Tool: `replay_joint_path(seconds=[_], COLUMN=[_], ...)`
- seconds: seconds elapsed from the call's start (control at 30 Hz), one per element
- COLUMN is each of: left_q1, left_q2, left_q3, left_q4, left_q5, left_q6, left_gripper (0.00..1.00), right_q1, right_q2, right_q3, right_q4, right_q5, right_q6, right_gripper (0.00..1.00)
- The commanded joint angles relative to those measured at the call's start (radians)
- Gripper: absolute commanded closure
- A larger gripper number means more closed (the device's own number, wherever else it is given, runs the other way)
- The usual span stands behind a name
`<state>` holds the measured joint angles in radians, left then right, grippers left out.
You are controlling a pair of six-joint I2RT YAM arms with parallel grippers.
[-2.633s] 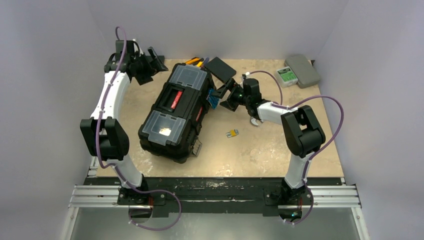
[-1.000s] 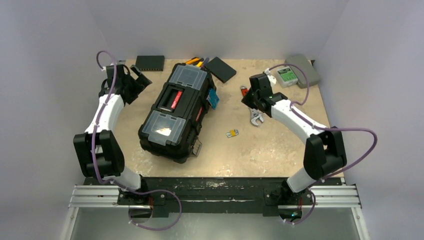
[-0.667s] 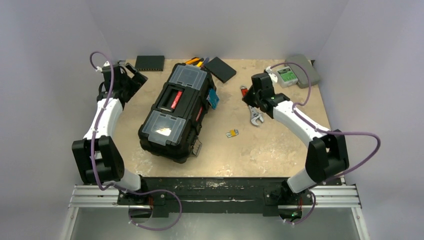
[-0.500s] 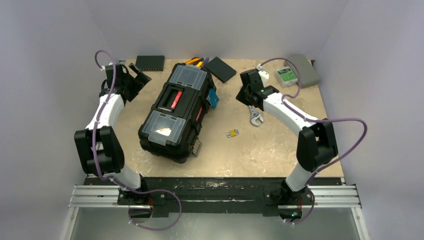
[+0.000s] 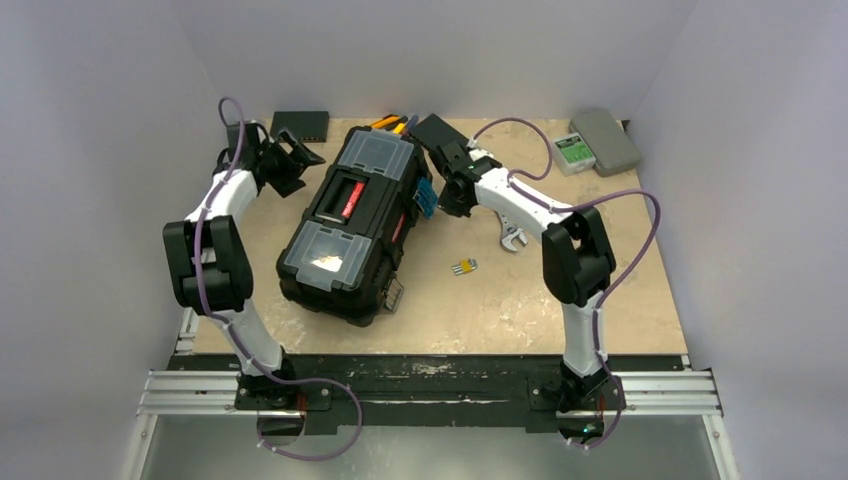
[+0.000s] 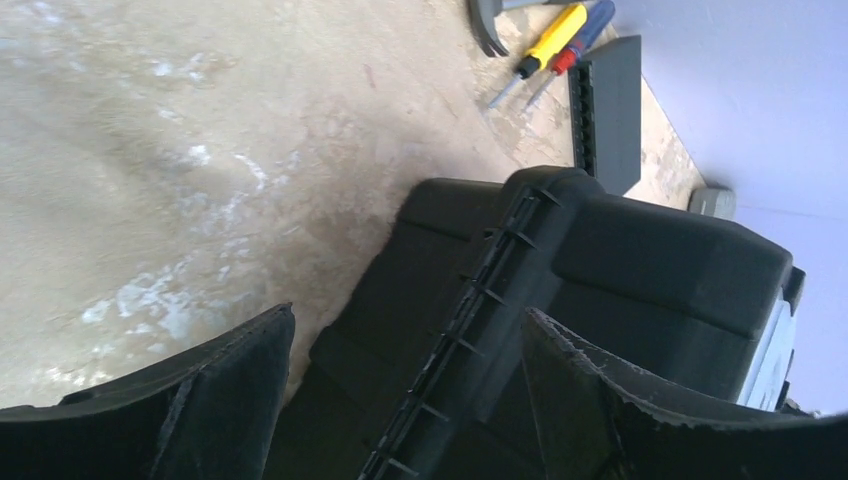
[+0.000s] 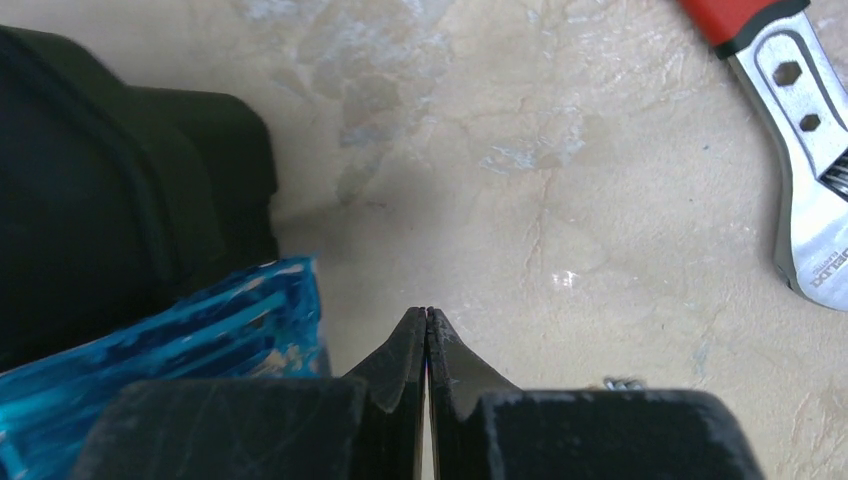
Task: Pack the tool kit
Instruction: Close the toolbox at the center of the board.
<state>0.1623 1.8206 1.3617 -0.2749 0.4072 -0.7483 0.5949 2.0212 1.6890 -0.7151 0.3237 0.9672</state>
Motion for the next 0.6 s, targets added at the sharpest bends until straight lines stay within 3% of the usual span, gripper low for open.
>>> replay_joint_path(seconds=[0.0, 0.13, 0.33, 0.57], left_q1=[-0.035, -0.065, -0.093, -0.142], left_q2=[0.026, 0.044, 0.074, 0.111], left_q3=[0.056, 0.053, 0.066, 0.094], left_q4=[0.001, 0.001, -0.016, -0.061], left_q5=[0.067, 0.067, 0.088, 0.103], left_q6=[0.016, 0.024, 0.041, 0.089], left_gripper=[0.2, 0.2, 0.2, 0.2], right_q1=[-0.007, -0.006, -0.007, -0.005], right_q2=[0.025, 0.074, 0.125, 0.215], right_q3=[0.076, 0.115, 0.123, 0.231], right_q4=[-0.09, -0.089, 0.081, 0.082], right_q5=[0.029, -0.009, -0.177, -0.268], right_q6=[0.056, 0.045, -0.057, -0.085], right_gripper=[1.0, 1.0, 1.0, 1.0])
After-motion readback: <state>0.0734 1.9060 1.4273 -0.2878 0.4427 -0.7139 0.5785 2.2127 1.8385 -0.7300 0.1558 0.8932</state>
